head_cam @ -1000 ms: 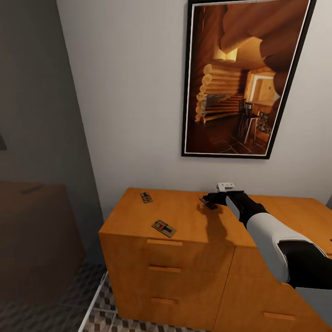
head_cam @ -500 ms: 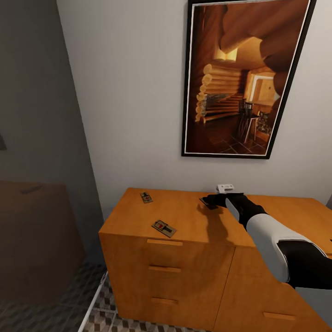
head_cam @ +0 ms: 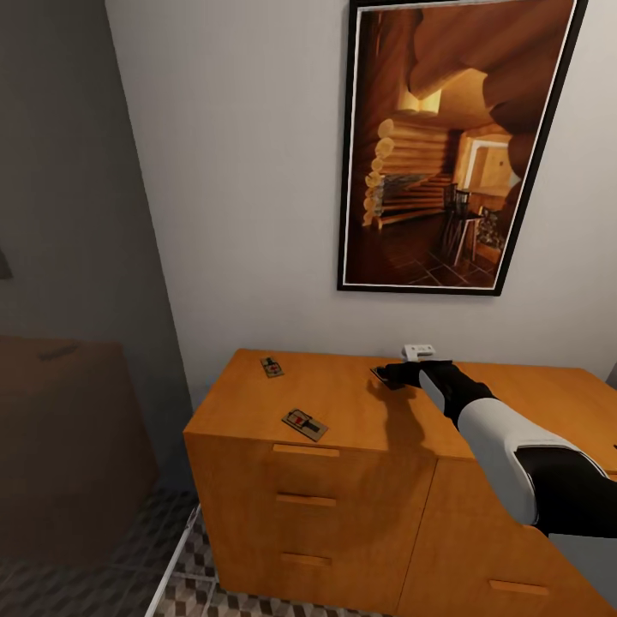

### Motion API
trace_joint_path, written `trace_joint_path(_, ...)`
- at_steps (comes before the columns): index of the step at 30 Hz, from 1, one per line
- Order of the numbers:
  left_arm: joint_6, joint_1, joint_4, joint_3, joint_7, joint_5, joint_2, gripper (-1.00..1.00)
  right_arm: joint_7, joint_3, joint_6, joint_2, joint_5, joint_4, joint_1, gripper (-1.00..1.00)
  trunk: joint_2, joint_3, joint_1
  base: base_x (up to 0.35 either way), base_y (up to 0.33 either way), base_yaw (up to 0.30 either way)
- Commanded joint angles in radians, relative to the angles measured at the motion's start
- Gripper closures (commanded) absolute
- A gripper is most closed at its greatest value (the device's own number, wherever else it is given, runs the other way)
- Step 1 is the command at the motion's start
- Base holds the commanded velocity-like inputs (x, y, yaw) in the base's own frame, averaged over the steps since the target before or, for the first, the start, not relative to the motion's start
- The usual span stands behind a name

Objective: Take the four mousetraps from the cabinet in the bathroom and place them on the bathroom floor. Make sure all four end up on the same floor surface, and ensure that at least two of them are either under or directly next to the same bathroom sink.

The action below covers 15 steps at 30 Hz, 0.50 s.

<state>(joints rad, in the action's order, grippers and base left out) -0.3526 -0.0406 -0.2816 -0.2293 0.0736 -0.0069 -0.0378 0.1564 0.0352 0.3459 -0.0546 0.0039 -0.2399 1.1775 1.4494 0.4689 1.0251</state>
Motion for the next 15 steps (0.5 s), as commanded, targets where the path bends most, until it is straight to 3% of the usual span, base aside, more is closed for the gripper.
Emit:
trace_joint_path(1, -0.003, -0.001, 0.001, -0.007, 0.008, -0.001, 0.0, -1.0, 0.003, 0.004, 0.005, -0.001, 0.001, -0.001, 0.0, -1.0, 0.001, 0.001, 0.0, 0.0, 0.0, 0.0)
trace_joint_path(15, -0.003, -0.001, 0.001, -0.007, 0.008, -0.001, 0.0, -1.0, 0.003, 0.004, -0.024, -0.002, 0.001, 0.006, 0.0, -1.0, 0.001, 0.001, 0.0, 0.0, 0.0, 0.0)
